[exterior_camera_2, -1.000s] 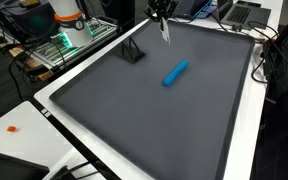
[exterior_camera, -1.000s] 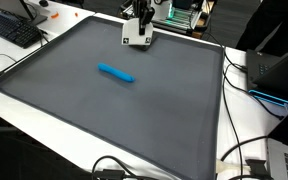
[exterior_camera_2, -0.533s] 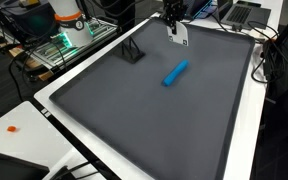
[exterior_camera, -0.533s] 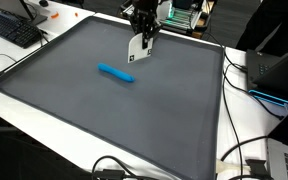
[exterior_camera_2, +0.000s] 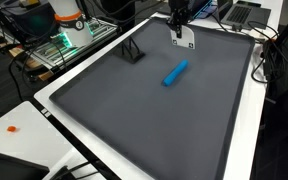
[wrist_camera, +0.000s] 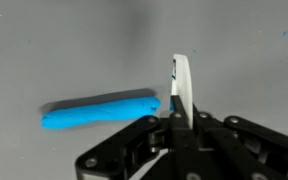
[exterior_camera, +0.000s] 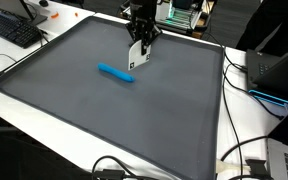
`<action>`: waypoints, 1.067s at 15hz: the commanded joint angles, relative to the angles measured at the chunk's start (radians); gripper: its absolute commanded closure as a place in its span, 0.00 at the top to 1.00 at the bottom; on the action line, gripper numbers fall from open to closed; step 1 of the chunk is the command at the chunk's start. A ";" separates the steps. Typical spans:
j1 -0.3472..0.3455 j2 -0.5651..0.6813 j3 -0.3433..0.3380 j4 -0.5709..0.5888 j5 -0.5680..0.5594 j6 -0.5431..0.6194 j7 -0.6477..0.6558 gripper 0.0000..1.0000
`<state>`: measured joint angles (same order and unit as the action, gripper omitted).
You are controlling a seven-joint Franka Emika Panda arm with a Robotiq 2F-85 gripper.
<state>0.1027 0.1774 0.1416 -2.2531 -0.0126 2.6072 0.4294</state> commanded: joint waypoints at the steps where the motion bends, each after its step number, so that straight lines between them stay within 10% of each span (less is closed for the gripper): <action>1: 0.024 -0.002 -0.025 0.001 0.010 -0.003 -0.009 0.04; 11: 0.005 0.112 -0.014 0.207 0.004 -0.259 -0.386 0.01; 16: 0.020 0.189 -0.054 0.306 -0.061 -0.320 -0.357 0.01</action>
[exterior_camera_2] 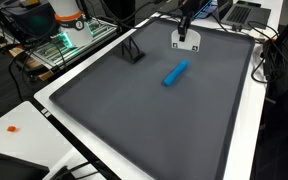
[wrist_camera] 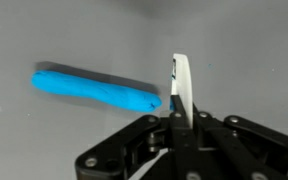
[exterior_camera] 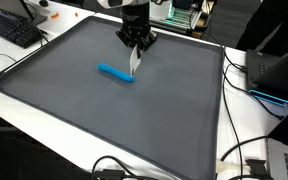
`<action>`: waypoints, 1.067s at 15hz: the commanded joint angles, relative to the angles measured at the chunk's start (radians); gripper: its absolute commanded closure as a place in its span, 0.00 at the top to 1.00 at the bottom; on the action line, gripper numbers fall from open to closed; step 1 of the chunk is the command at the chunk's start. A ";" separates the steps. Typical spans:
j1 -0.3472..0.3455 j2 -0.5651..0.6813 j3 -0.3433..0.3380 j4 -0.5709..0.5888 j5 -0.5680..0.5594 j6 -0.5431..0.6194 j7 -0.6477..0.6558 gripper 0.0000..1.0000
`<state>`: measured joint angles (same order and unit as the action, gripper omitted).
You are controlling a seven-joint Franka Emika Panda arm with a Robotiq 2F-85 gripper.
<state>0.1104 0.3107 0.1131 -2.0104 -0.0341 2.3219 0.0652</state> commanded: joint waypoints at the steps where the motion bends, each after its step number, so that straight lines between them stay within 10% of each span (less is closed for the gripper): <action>1: 0.011 0.070 -0.031 0.074 -0.038 -0.031 0.012 0.01; 16: 0.059 0.179 -0.095 0.129 -0.106 0.011 0.139 0.01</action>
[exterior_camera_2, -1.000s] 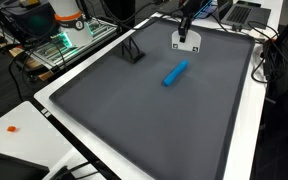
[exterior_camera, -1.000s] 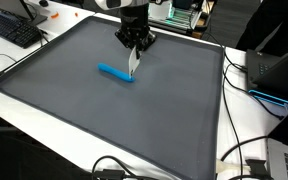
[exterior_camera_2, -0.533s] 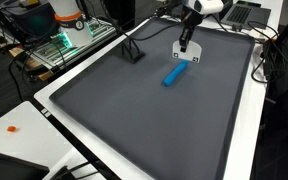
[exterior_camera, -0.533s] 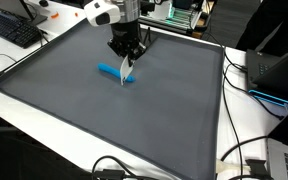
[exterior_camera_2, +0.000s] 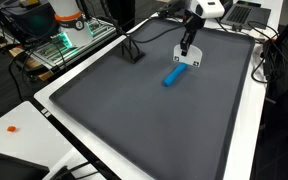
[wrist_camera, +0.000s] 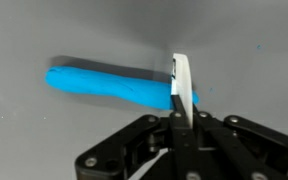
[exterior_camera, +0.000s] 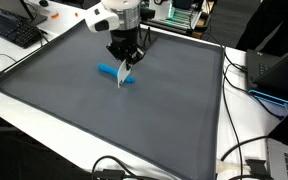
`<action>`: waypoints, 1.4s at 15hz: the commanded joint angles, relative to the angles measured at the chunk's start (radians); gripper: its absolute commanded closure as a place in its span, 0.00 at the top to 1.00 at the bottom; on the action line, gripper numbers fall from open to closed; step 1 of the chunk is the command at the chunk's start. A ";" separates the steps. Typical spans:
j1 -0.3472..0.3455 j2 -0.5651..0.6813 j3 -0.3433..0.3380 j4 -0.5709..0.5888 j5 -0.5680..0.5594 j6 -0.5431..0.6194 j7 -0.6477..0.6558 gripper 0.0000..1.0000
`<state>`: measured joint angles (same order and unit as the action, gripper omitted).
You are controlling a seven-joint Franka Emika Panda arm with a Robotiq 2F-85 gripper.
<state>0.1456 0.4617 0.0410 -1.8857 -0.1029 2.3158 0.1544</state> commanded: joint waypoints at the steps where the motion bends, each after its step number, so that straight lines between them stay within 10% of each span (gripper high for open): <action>1: 0.027 0.032 -0.028 0.002 -0.043 0.027 0.062 0.01; 21: -0.002 0.062 0.015 0.021 0.041 -0.036 -0.019 0.01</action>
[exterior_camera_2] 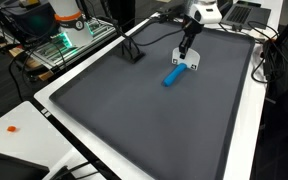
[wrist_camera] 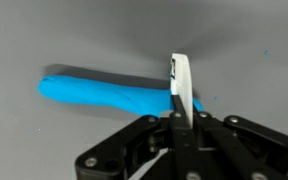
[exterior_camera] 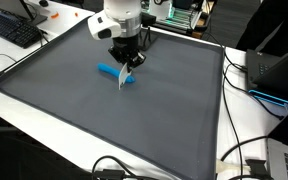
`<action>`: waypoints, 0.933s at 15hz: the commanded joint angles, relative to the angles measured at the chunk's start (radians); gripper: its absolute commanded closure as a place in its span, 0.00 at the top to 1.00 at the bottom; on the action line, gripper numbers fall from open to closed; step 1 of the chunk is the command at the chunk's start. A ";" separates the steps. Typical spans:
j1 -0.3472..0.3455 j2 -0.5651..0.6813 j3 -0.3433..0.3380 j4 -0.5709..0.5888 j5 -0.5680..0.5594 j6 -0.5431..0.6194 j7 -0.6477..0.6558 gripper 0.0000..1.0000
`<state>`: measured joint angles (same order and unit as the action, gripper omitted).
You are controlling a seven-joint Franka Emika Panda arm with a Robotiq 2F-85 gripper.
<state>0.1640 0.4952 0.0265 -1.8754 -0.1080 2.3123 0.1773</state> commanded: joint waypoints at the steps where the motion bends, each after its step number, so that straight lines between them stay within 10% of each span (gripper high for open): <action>1: -0.026 0.028 0.039 0.016 0.064 -0.041 -0.056 0.01; 14: -0.028 -0.004 0.040 0.057 0.102 -0.096 -0.072 0.01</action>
<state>0.1428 0.5039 0.0720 -1.8330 -0.0048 2.2461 0.1130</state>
